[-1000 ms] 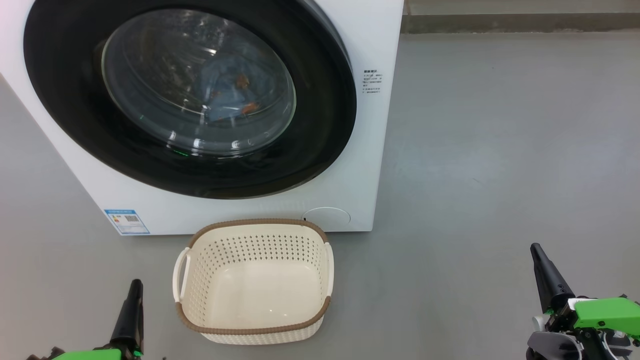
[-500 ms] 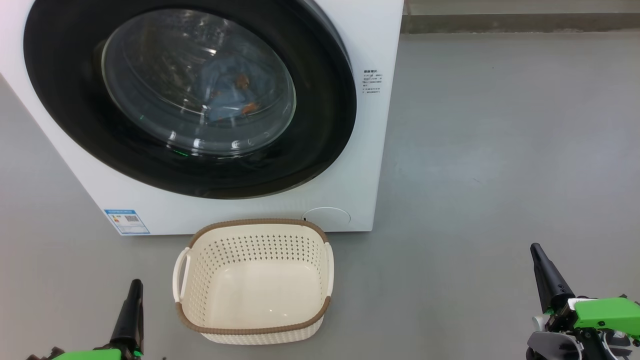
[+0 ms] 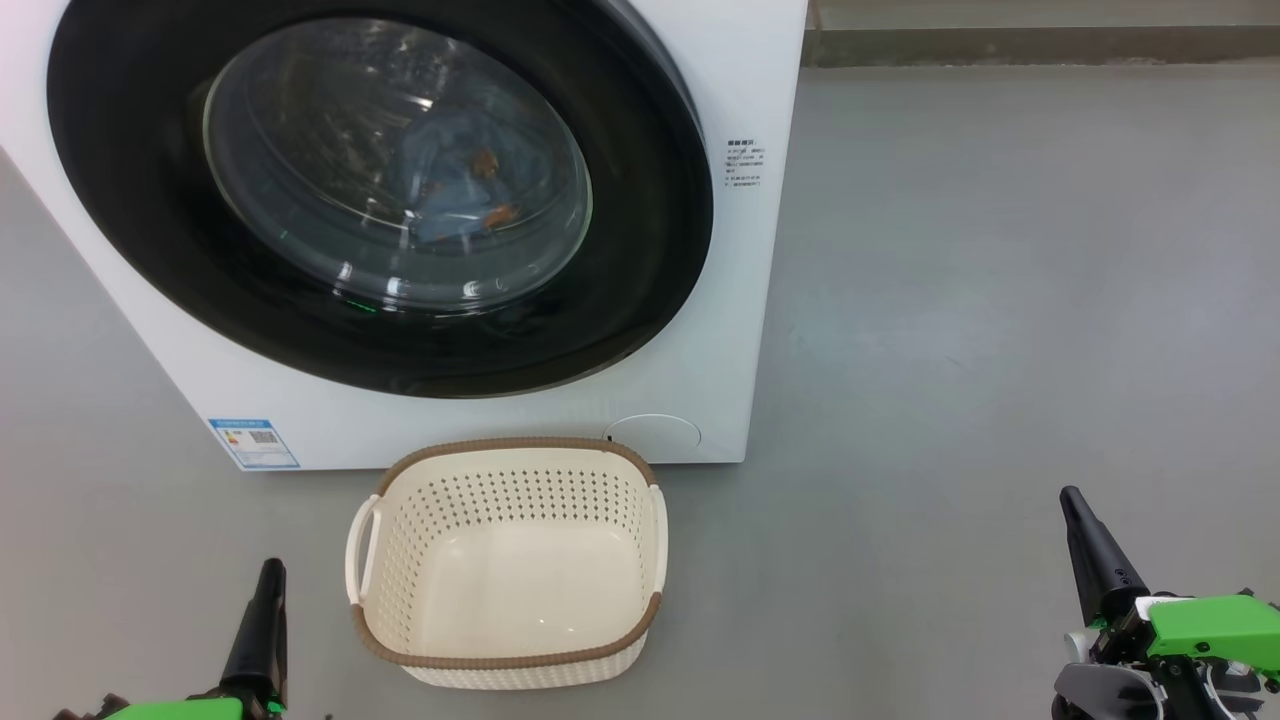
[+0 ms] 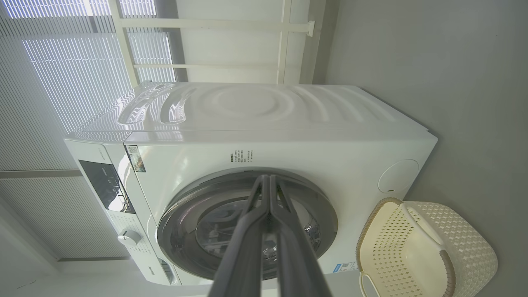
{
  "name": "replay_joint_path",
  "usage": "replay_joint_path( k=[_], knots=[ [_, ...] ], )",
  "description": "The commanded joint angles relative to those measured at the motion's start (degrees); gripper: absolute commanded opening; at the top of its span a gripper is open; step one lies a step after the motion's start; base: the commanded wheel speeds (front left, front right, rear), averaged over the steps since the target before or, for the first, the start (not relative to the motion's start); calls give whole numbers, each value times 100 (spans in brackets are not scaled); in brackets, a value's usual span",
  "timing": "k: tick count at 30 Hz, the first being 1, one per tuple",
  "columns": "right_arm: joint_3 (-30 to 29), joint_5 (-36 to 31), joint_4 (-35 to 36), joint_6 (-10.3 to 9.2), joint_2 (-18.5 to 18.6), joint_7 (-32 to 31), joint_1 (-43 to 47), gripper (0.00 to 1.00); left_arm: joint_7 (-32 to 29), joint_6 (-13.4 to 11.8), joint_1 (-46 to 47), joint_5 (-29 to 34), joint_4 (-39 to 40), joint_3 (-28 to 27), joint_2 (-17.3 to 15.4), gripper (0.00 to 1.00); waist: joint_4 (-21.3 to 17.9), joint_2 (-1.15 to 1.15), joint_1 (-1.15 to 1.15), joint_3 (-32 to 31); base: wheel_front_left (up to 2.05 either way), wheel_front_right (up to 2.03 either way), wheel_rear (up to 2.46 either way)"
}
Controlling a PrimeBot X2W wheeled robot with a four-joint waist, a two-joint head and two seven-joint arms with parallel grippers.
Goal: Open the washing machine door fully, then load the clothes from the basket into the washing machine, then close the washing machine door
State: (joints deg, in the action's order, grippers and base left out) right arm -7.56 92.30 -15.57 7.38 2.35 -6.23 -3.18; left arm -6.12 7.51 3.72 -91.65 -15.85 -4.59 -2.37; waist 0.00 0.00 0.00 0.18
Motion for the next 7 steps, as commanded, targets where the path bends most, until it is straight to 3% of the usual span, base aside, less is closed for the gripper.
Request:
replay_joint_path(
  k=[1,7],
  knots=[
    [108,-11,155,11,60,-23,-300,0,-36,-2,246,-51,182,-193,-51,0,0,0,0,0,0,0,0],
    [107,-12,155,11,59,-23,-300,0,-36,-2,246,-51,182,-193,-51,0,0,0,0,0,0,0,0]
  ],
)
